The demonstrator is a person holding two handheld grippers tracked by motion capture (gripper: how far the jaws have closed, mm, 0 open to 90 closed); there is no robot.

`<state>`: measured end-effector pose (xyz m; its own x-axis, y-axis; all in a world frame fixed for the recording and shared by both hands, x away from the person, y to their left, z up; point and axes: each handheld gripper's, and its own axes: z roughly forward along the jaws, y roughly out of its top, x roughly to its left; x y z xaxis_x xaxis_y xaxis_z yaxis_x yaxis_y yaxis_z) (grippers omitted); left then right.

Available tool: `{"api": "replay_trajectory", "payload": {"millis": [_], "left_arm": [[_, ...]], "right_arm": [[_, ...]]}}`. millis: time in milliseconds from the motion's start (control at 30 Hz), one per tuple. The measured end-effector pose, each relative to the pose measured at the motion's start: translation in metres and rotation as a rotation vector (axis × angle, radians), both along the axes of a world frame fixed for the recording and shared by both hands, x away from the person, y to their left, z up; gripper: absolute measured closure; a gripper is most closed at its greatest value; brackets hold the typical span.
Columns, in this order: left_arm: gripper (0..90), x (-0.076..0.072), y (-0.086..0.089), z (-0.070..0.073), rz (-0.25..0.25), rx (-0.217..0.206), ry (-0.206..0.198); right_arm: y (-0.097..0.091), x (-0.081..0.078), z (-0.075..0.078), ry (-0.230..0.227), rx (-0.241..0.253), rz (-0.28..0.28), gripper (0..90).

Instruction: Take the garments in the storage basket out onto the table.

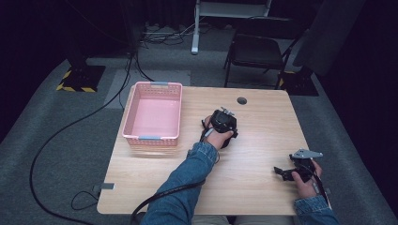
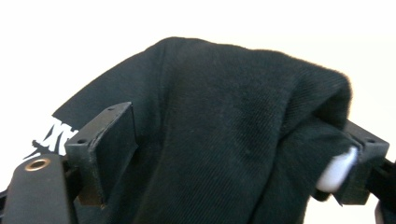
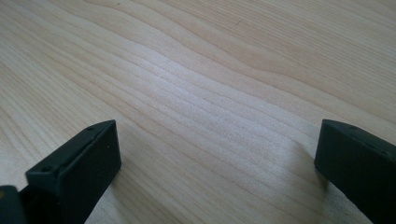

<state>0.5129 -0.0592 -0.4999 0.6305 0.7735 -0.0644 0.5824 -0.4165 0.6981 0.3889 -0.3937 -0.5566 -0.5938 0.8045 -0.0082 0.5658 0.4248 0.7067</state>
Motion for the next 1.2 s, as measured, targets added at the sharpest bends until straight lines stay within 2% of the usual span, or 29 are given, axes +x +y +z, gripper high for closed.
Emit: {"api": "replay_trajectory", "payload": {"millis": [300, 900, 1200], "left_arm": [[14.3, -0.013, 0.009, 0.020, -0.019, -0.032, -0.039], [14.7, -0.042, 0.035, 0.049, 0.000, -0.089, -0.122], [14.8, -0.060, 0.047, 0.063, -0.002, -0.104, -0.159]], "right_arm": [[0.000, 0.000, 0.000, 0.001, 0.001, 0.007, 0.0], [0.000, 0.001, 0.000, 0.001, 0.003, 0.013, 0.0], [0.000, 0.001, 0.000, 0.001, 0.003, 0.012, 0.0]]}}
